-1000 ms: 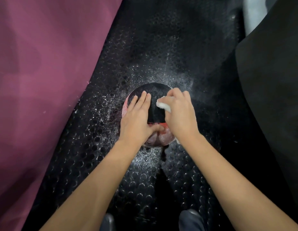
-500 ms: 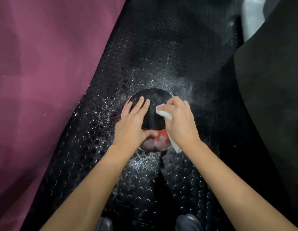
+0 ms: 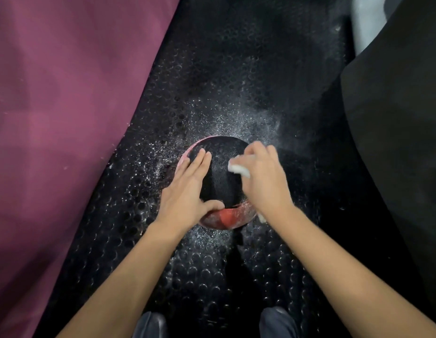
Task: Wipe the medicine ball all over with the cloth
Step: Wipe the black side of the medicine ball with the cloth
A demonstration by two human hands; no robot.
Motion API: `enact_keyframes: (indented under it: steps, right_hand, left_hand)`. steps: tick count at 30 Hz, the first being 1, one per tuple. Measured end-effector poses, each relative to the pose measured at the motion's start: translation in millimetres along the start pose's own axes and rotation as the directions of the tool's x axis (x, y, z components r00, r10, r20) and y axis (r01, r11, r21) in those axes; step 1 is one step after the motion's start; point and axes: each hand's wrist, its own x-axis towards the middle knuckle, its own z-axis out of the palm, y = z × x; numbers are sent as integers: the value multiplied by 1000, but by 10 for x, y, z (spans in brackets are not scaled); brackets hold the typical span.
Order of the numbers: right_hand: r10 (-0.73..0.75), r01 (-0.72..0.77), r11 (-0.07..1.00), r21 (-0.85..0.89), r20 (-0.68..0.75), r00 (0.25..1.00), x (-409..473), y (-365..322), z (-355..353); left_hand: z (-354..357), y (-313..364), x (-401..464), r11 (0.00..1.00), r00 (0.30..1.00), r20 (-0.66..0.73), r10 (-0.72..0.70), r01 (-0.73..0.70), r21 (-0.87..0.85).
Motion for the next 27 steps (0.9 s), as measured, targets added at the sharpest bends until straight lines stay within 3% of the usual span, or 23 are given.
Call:
enact_keyframes:
  steps: [3,7,12,16,22,25,27]
  right_hand:
    - [58,-59,998,-24,-24,998,50,-38,25]
    - [-126,127,992,-13,55,991,-231,-93,39]
    - [36,-36,999,-3,13,999,71,-69,-10]
    - [-88,92,995,-44,87,992,-184,-166,-32]
    - [165,-164,983,-82,4,986,290,157,-27]
    - [13,-13,1000,-19,26,1000,-62,67,-59]
    - [-9,7,999,41,51,999,-71,169,-105]
  left_hand:
    - [29,7,27,1000,999,-33,-12,11,-12]
    - [76,-19,-4,1000,998,-54,-23,23,-16]
    - [81,39,56,1000,996,-87,-4,5,14]
    - [83,78,57,1000,996,-87,-6,8,23]
    - [188,195,2,996,997,-69,20,-13,92]
    - [195,232,-3,993,998,-60,32,-25,112]
    - [209,269,-13,990,997,-57,51,-43,134]
